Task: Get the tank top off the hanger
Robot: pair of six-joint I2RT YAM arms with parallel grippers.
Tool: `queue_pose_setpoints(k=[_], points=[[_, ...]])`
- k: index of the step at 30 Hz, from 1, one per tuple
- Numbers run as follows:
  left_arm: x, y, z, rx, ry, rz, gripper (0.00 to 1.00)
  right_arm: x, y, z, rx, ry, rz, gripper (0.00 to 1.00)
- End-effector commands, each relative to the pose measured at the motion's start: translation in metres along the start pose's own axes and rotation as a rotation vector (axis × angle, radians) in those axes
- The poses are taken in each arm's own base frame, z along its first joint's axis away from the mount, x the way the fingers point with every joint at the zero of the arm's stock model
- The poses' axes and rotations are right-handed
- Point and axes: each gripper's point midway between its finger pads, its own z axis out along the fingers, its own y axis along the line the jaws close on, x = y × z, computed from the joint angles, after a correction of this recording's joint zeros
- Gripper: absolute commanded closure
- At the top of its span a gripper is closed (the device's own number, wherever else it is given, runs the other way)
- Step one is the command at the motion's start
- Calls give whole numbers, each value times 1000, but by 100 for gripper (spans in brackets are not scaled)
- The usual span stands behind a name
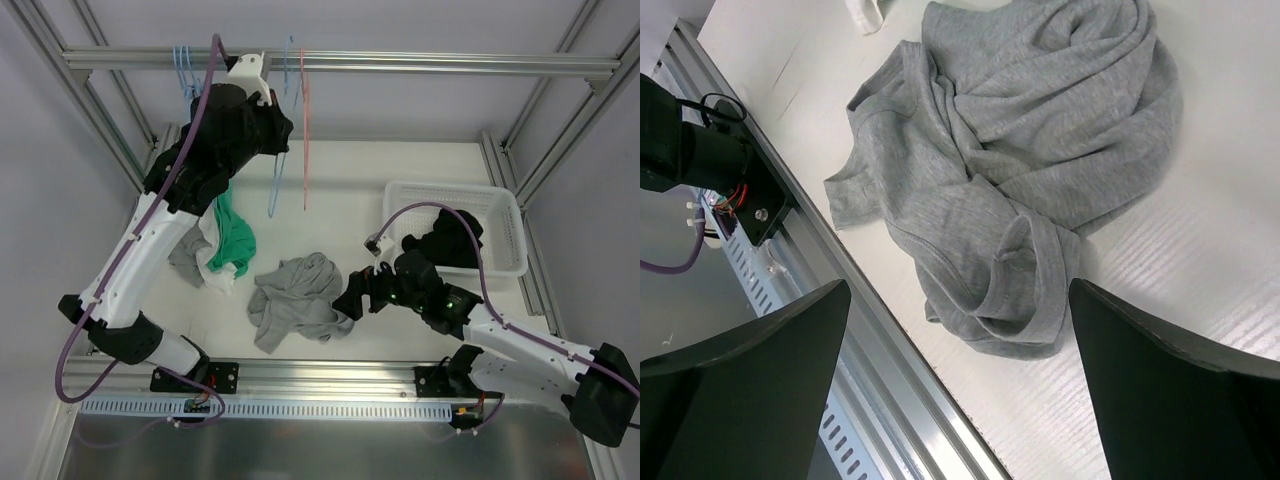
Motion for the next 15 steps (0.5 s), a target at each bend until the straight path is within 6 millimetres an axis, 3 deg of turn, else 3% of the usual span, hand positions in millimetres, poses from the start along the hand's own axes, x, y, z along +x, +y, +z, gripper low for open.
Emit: queue_pose_setpoints(k=[1,8,15], points=[[-14,0,18,-31,-25,60,100,-6,-2,-7,18,-41,-21,3],[-8,10,49,-113,-13,51,100,-9,2,-18,4,-76,-16,3],[-12,13,53,-144,-33,6,100,-2,1,-22,8,-58,-13,3]])
